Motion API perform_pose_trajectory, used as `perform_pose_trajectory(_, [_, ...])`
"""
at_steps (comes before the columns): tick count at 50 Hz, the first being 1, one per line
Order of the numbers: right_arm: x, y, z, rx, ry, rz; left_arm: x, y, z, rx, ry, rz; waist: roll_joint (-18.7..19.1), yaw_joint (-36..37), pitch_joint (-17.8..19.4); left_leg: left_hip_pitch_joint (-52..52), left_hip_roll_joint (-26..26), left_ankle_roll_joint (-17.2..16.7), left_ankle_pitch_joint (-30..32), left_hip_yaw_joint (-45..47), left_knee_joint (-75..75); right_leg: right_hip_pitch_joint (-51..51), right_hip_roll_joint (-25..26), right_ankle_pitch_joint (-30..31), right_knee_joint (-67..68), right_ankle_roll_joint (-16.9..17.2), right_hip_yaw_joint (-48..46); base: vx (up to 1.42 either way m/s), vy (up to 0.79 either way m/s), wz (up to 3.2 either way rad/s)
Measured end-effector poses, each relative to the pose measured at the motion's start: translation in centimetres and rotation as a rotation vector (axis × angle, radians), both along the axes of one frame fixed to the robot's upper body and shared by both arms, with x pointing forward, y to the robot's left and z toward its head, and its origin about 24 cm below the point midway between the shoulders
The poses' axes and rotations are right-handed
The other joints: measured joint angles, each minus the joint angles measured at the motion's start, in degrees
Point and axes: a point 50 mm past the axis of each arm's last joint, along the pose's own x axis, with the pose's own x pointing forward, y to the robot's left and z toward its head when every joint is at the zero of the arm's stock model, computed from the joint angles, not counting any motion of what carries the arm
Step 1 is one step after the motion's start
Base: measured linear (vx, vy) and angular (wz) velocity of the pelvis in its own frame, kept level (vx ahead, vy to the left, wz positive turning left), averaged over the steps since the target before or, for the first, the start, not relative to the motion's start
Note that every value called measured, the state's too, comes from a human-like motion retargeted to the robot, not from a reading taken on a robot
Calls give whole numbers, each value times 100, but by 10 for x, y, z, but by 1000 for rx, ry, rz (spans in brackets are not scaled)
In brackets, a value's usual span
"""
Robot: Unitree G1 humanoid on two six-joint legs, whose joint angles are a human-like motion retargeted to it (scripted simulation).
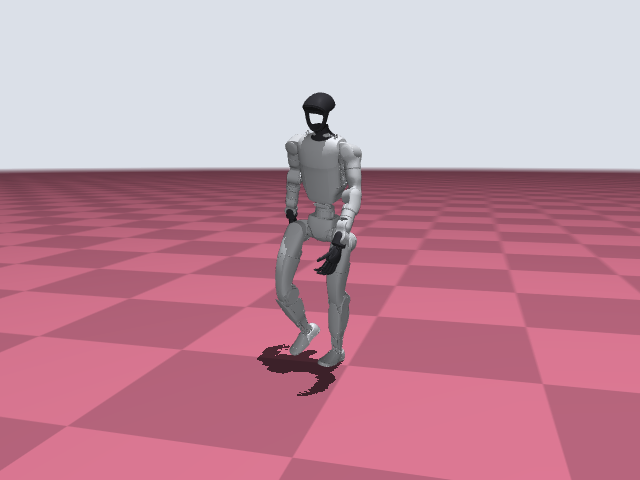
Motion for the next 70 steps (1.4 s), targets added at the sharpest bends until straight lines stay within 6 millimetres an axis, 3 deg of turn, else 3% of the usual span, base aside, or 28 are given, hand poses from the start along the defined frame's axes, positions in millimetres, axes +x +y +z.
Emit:
perform_pose_trajectory(3, [-12, 11, -1, 21, 15, -26, 35, -29, 36, -51, -187, -110, 23, -814, 21, 274, 4, -207, 492, -749, -152, -68, -93, -59, -1813, 85, -244, 73, -24, 367])
perform_pose_trajectory(7, [0, 10, -2, 17, -12, 13, 62, -46, 77, -98, -384, -152, -224, -1512, 118, 923, -107, -532, 1215, -854, -470, 73, -456, 212, -4589, 627, -765, 77, -43, 241])
perform_pose_trajectory(10, [12, 5, -2, 2, -26, 86, 56, -43, 76, -163, -392, -139, -298, -1464, 256, 1729, 105, -700, 1666, -529, -720, 30, -263, 124, -5120, 839, -480, 87, -52, 40])
perform_pose_trajectory(12, [29, -4, -2, -45, -42, 135, 41, -34, 59, -232, -329, -71, -352, -1191, 409, 2320, 108, -532, 2058, -217, -768, 370, -37, 585, -5098, 545, 96, 94, -49, -75])
perform_pose_trajectory(15, [64, -19, 1, -158, -77, 217, 1, -11, 18, -291, -160, 109, -564, -706, 776, 2947, -86, -76, 2794, 502, -340, 1222, 14, 527, -4741, 278, 480, 101, -42, -100])
perform_pose_trajectory(17, [92, -23, 4, -203, -115, 252, -44, 7, -18, -255, 13, 210, -889, -473, 899, 2605, -382, 439, 2693, 881, 806, 1719, -254, 135, -4462, 425, 631, 98, -34, -57])
perform_pose_trajectory(18, [106, -22, 5, -201, -149, 245, -74, 14, -36, -226, 121, 224, -1079, -433, 755, 1938, -595, 748, 2128, 909, 1883, 1798, -468, 28, -4385, 489, 660, 84, -30, -12])
perform_pose_trajectory(20, [146, -17, 12, -168, -257, 214, -130, 22, -64, -213, 310, 270, -1083, -379, -128, -436, -790, 1290, 848, 966, 4176, 1130, -524, 5, -4325, 480, 727, 69, -28, -7])
perform_pose_trajectory(23, [225, -5, 38, -154, -516, 180, -198, 42, -82, -106, 520, 398, -1261, 211, -565, -2215, -755, 1378, 349, 1428, 4527, 748, -458, 35, -4393, 585, 1128, 72, -24, -108])
perform_pose_trajectory(25, [275, 2, 65, -154, -701, 180, -241, 52, -86, -9, 652, 453, -1486, 713, -461, -2482, -846, 1285, 462, 1848, 3489, 897, -624, 55, -4464, 751, 1505, 82, -1, -179])
perform_pose_trajectory(28, [338, 14, 118, -187, -987, 219, -290, 61, -85, 118, 792, 523, -1383, 1589, 18, -2025, -540, 506, 1130, 2114, 956, 1524, -388, 65, -4599, 706, 2090, 91, 3, -217])
perform_pose_trajectory(30, [361, 18, 146, -211, -1136, 251, -321, 60, -82, 156, 873, 519, -995, 1930, 292, -1703, -66, -36, 1282, 2429, -201, 2205, -41, 33, -4670, 573, 2279, 101, 14, -141])
perform_pose_trajectory(32, [368, 21, 158, -218, -1206, 284, -343, 56, -80, 143, 916, 506, -703, 2034, 334, -1712, 272, -610, 1055, 2758, -663, 2744, 189, 64, -4690, 491, 2355, 106, 21, -54])
perform_pose_trajectory(34, [366, 21, 157, -220, -1251, 298, -350, 53, -79, 106, 909, 496, -615, 2042, 273, -1718, 290, -757, 967, 2583, -793, 3137, 253, 252, -4644, 444, 2415, 106, 24, 7])
perform_pose_trajectory(36, [350, 19, 139, -218, -1187, 323, -345, 50, -80, 42, 894, 473, -577, 1934, 209, -1541, 176, -631, 1108, 2182, -737, 3475, 295, 732, -4572, 435, 2401, 108, 26, 71])
perform_pose_trajectory(40, [280, 7, 76, -196, -923, 388, -300, 49, -86, -9, 790, 292, -266, 1517, 312, -566, 182, -455, 964, 1610, -441, 3925, 664, 2440, -3716, 583, 2078, 112, 23, 126])
perform_pose_trajectory(42, [231, 8, 44, -108, -717, 405, -256, 50, -87, 23, 699, 188, -102, 1417, 95, -438, 365, -347, 726, 1290, -257, 2790, 876, 2502, -1739, 720, 1524, 100, 15, 96])
perform_pose_trajectory(45, [161, 12, 13, -35, -464, 388, -169, 48, -77, 66, 472, 191, -174, 1142, -338, -589, 287, -151, 519, 906, -89, 738, 541, 1265, 492, 182, 771, 92, 10, 101])
perform_pose_trajectory(47, [120, 12, 2, -7, -337, 363, -109, 41, -58, 43, 276, 210, -131, 821, -368, -370, 234, -185, 429, 650, -122, 27, 323, 595, 716, -91, 435, 91, 6, 137])
perform_pose_trajectory(50, [69, 12, -5, 34, -186, 310, -28, 23, -14, -56, -26, 194, -53, 186, -340, 33, 186, -329, 427, 213, -262, -544, 146, 94, -197, -110, 105, 90, -3, 170])
perform_pose_trajectory(52, [42, 11, -5, 44, -115, 275, 12, 10, 21, -144, -208, 159, -90, -285, -276, 368, 102, -403, 471, -114, -346, -488, 20, 229, -1709, 78, -17, 93, -15, 187])
perform_pose_trajectory(55, [17, 8, -4, 29, -43, 241, 53, -3, 73, -266, -443, 130, -383, -926, -59, 1095, -165, -447, 485, -645, -440, -71, -375, 628, -4199, 620, -223, 101, -28, 163])
perform_pose_trajectory(57, [7, 5, -4, -9, 67, 309, 68, -8, 95, -340, -507, 176, -477, -1080, 82, 1579, -105, -515, 547, -771, -543, -15, -364, 654, -5041, 1069, -191, 105, -41, 61])
perform_pose_trajectory(60, [7, 6, -4, -10, 98, 309, 67, -8, 97, -398, -519, 211, -516, -974, 124, 2146, 11, -536, 1096, -722, -564, 72, -151, 808, -5120, 1072, 243, 106, -38, -30])
perform_pose_trajectory(63, [25, 2, -4, -60, 67, 299, 37, -2, 56, -386, -372, 273, -710, -576, 262, 2567, -205, -444, 2070, -325, -116, 811, -115, 1054, -5084, 708, 459, 113, -37, -100])
perform_pose_trajectory(65, [42, 1, -5, -93, 24, 282, -3, 4, 15, -325, -191, 295, -962, -334, 358, 2343, -451, -258, 2628, 173, 929, 1265, -269, 690, -4792, 571, 703, 112, -34, -80])
perform_pose_trajectory(66, [55, 1, -5, -102, -20, 253, -29, 7, -7, -280, -77, 277, -1053, -316, 188, 1600, -487, -64, 2485, 488, 2054, 1245, -360, 537, -4646, 492, 764, 103, -29, -25])
perform_pose_trajectory(70, [139, 2, 6, -157, -312, 135, -134, 19, -67, -145, 323, 269, -1128, -102, -515, -1334, -369, 808, 943, 1266, 4981, 859, -369, 149, -4323, 354, 921, 91, -21, -18])
